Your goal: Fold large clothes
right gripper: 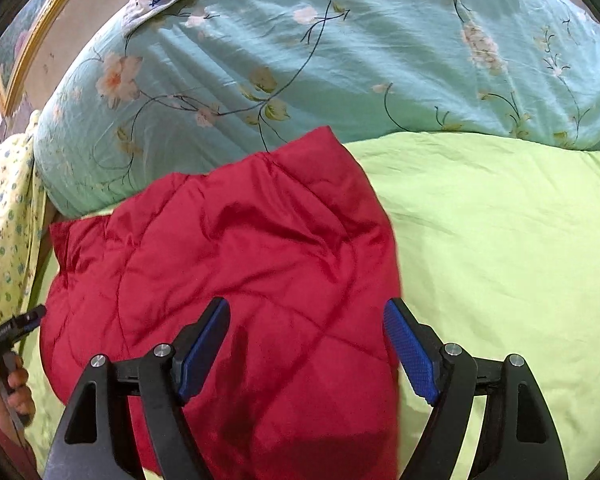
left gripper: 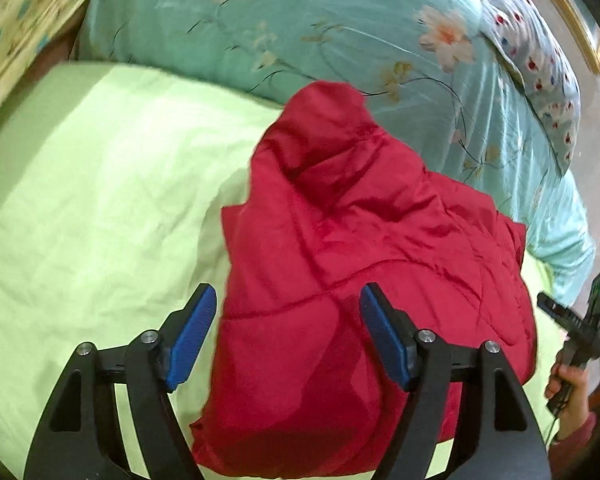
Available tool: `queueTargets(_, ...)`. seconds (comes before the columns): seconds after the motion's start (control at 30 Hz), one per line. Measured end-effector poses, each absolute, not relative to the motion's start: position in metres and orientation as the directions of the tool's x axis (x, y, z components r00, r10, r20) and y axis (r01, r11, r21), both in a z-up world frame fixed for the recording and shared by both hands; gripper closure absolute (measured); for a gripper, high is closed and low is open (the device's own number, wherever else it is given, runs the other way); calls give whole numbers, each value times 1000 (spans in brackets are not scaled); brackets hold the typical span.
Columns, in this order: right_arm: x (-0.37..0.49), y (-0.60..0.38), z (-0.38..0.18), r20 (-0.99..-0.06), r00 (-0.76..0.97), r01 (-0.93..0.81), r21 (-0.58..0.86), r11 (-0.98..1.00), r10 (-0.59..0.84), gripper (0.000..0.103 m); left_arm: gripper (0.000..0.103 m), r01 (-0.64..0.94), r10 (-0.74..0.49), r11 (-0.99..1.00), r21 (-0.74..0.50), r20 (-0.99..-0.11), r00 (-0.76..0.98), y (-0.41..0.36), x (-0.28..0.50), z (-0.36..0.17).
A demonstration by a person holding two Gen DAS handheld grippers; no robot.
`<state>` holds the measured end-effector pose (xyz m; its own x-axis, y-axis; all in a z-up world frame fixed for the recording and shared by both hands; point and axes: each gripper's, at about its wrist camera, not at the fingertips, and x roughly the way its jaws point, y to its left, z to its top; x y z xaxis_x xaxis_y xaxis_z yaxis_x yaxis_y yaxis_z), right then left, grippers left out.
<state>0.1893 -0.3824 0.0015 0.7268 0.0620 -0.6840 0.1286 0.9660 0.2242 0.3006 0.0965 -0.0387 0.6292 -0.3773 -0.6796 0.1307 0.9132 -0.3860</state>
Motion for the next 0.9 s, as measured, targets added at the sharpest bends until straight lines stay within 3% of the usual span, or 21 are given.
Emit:
queueTargets(0.3,184,-422,-26,-684,698,159,437,886,212,21,28,131,-540,811,-570,-642,545,113,314,-64)
queueTargets(0.37,190,-429,-36,-682,687,168,485,858,251,20,22,131,-576,783,-608,-629,522,113,318,-71)
queueTargets(0.53,204,-439,-63,-678,646,187,585,789,350,14,19,111,-640,722,-683,-599,482,113,329,-85)
queueTargets(0.63,209,-442,-72,-666,638,182,618,765,386,7,18,100,-662,698,-709,-586,467,113,335,-89)
queueTargets(0.9,234,-431,-83,-667,554,126,659,741,499,4,17,107,-687,678,-727,-576,442,98,350,-96)
